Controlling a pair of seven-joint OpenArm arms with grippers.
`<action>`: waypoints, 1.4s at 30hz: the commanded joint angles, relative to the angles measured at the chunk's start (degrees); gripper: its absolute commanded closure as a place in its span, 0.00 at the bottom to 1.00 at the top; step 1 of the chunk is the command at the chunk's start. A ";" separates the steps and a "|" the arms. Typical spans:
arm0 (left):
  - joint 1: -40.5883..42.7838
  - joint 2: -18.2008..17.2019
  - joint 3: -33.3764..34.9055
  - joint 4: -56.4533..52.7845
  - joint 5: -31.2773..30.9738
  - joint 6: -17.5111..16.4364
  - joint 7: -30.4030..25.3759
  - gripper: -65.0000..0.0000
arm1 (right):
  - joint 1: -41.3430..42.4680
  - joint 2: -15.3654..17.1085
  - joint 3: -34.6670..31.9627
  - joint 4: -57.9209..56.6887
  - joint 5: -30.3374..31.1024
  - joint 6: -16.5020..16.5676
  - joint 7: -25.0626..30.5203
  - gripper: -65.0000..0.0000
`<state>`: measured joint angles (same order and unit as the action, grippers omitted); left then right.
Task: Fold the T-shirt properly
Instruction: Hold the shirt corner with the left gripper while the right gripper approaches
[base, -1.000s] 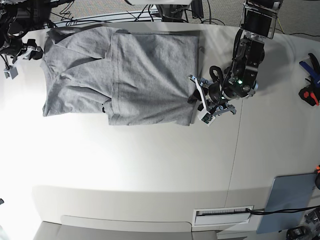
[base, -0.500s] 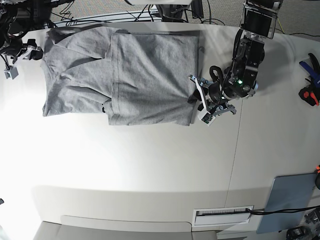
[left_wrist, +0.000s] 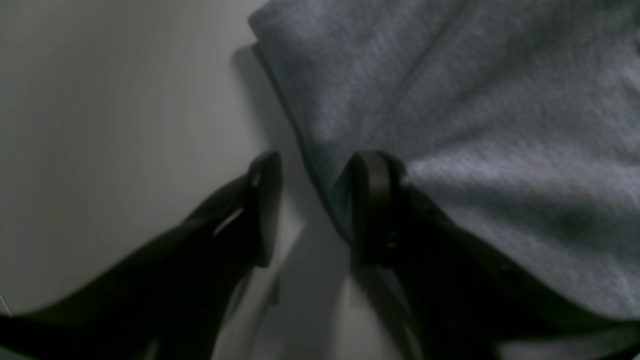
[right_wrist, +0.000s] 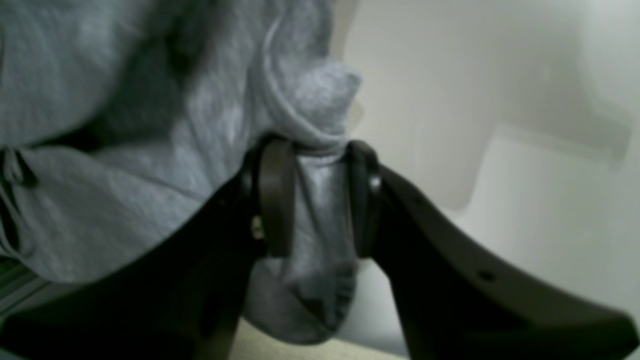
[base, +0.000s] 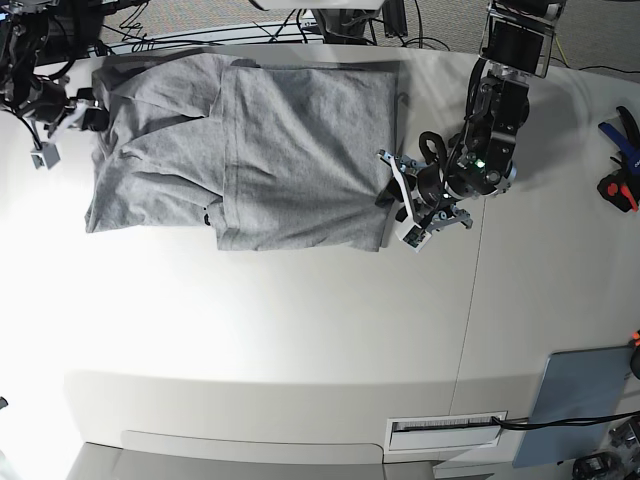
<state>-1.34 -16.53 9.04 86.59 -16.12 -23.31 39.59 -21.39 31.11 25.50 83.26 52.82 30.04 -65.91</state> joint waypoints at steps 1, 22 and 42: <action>-0.87 -0.31 -0.22 0.79 -0.57 0.17 -0.63 0.65 | 0.07 0.81 0.09 0.24 -1.05 -0.33 -1.33 0.71; -0.87 -0.31 -0.22 0.79 -0.59 0.17 -0.66 0.65 | 1.92 1.16 11.65 0.24 -0.96 1.25 -2.82 0.71; -0.87 -0.31 -0.22 0.79 -0.59 0.15 -0.59 0.65 | 12.00 1.14 11.63 -19.69 14.16 9.60 -14.09 0.71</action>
<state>-1.34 -16.53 9.04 86.59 -16.12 -23.31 39.81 -9.56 30.87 36.73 63.00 66.76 39.66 -79.72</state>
